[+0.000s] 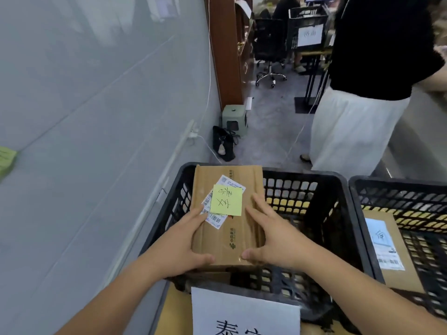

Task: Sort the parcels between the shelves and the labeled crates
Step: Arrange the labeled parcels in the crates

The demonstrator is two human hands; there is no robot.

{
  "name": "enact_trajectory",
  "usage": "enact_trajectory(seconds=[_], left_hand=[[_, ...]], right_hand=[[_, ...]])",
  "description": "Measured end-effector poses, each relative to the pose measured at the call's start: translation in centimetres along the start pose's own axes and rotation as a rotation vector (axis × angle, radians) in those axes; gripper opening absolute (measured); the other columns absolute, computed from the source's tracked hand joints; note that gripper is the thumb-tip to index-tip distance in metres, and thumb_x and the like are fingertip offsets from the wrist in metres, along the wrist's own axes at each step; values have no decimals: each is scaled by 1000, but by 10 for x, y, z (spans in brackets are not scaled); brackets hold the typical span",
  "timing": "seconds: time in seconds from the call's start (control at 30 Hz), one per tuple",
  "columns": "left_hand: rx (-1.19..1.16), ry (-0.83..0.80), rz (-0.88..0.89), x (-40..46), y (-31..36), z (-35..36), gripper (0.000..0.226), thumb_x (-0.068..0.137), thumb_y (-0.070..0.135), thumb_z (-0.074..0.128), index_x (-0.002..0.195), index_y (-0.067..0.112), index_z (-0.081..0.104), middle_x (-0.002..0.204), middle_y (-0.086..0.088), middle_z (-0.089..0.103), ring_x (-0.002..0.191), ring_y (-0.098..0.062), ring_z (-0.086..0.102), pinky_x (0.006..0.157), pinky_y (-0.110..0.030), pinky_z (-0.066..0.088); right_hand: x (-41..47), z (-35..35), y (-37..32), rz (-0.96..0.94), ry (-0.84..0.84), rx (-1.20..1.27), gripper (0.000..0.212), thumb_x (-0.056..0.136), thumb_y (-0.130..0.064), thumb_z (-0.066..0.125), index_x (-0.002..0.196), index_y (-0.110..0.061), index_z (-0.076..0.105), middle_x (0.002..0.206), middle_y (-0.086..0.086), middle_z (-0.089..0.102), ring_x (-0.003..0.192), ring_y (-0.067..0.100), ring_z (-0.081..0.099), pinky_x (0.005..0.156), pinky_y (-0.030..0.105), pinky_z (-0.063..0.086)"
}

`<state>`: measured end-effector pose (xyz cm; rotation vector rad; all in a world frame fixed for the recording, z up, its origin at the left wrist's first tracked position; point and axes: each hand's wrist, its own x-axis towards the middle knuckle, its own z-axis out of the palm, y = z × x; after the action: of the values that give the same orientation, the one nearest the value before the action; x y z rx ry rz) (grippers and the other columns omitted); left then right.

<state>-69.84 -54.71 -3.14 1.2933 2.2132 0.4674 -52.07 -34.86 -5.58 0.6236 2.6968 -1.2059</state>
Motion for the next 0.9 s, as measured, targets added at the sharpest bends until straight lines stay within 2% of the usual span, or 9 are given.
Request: enact_trajectory(seconds=[0.07,0.17,0.27,0.4,0.5,0.57,0.73,0.9], left_hand=[[8,-42,-29,9,-9,5,110,70,51,83,156,47,14,145,49,-3,138,13,20,109,-16,29],[34,-92,-86,19,-21,7,112,70,46,84,159,37,17,156,36,4,135,13,18,109,-15,27],[62,-137,-131,31,-33,3,112,70,42,86,159,32,18,160,25,8,137,7,22,110,-16,28],[94,-210,-152,48,-51,1,111,69,34,87,157,30,19,157,21,17,139,-8,35,112,-27,41],[159,-267,-146,58,-63,0,110,72,27,84,158,27,15,161,15,11,138,-13,39,110,-28,42],[190,-310,-147,65,-71,1,108,73,26,83,158,28,16,162,15,9,134,-17,44,106,-31,46],[308,-370,-179,77,-87,14,97,72,19,81,152,19,27,155,3,26,118,-22,53,99,-39,52],[417,-358,-169,80,-91,24,92,83,3,66,158,14,15,167,-4,6,114,-23,57,95,-34,53]], right_hand=[[12,11,6,-17,-68,-15,127,76,-51,86,161,-42,-8,162,-29,-25,154,6,12,123,28,25],[27,28,11,-26,-120,8,126,78,-49,85,158,-50,-12,166,-21,-24,156,9,10,122,27,23],[45,40,11,-20,-142,7,126,78,-50,85,160,-46,-11,166,-18,-24,157,11,6,125,31,22],[65,55,4,13,-153,-2,127,78,-48,86,161,-39,-10,168,-14,-23,157,13,7,125,30,20],[78,71,0,61,-155,2,129,77,-49,86,163,-37,-9,167,-15,-24,156,16,11,125,33,22],[85,79,0,93,-158,-4,128,76,-49,86,164,-33,-6,167,-16,-25,157,17,13,125,35,24],[96,90,-2,148,-158,-33,128,75,-47,88,164,-31,-3,166,-20,-21,154,17,20,123,35,29],[101,103,-4,185,-143,-51,127,77,-43,88,164,-29,-4,165,-21,-24,152,19,28,120,34,36]])
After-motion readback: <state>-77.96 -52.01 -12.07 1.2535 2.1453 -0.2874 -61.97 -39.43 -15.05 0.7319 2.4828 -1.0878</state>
